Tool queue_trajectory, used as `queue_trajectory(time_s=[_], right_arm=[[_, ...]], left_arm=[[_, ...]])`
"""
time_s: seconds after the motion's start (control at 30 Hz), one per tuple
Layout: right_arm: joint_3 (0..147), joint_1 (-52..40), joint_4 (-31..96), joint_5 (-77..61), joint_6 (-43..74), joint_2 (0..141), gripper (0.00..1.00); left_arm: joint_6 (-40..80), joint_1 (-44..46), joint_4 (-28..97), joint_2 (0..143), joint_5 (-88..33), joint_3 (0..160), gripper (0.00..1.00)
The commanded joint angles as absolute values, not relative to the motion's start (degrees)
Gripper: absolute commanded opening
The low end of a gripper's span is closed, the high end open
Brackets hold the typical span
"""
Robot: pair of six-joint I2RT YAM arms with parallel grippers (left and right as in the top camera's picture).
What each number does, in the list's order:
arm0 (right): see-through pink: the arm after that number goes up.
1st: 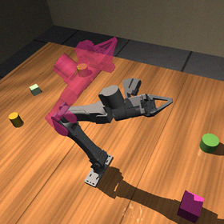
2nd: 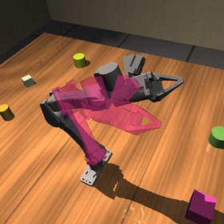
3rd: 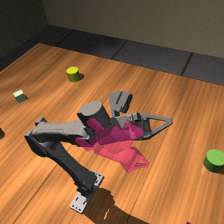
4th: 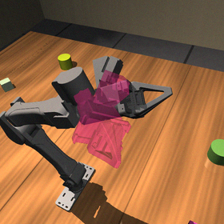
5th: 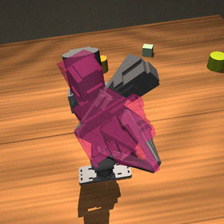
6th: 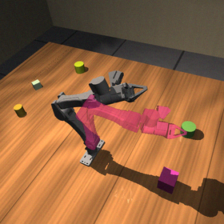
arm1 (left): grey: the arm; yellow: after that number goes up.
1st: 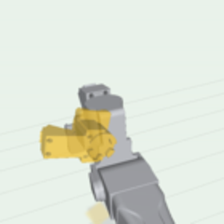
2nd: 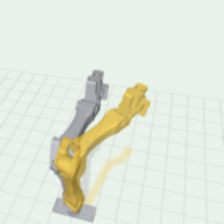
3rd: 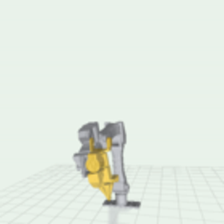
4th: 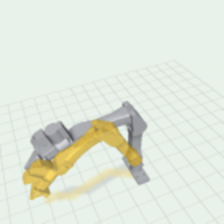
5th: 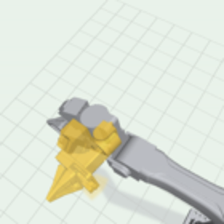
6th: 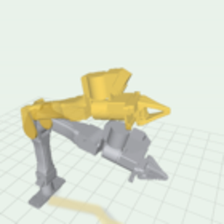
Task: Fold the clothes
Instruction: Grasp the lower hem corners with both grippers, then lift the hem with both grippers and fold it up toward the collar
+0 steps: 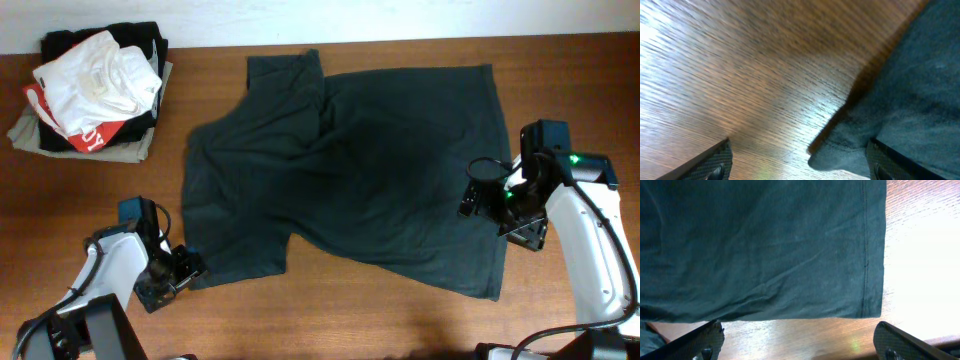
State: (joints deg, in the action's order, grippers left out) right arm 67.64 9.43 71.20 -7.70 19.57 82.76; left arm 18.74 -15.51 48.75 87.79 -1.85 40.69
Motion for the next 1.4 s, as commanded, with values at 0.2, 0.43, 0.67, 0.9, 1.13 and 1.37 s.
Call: queue_trajectory(time_s=[0.2,0.43,0.67,0.9,1.13,1.37], right_arm=[[67.0,9.1,71.4,0.4,26.0,81.8,0.99],[61.4,10.7,70.8,0.1,27.7,82.1,0.99],[54.0,12.4,68.9,0.3,39.1,82.0,0.99],[46.0,15.9,60.6,-2.3,39.7,82.1,0.99],[42.2,23.2,58.2,-1.5,39.7,82.0,0.99],[38.8,24.3,52.9,-2.5,37.3,82.0,0.99]], left_arm=[[19.2,-15.4,47.3,92.3,-2.2,40.1,0.52],[19.7,-15.4,46.4,92.3,-2.7,40.1,0.08],[19.7,-15.4,44.7,92.3,-6.7,40.1,0.02],[19.7,-15.4,43.5,92.3,-6.7,40.1,0.02],[19.7,-15.4,42.2,92.3,-6.7,40.1,0.02],[19.7,-15.4,41.8,92.3,-6.7,40.1,0.02]])
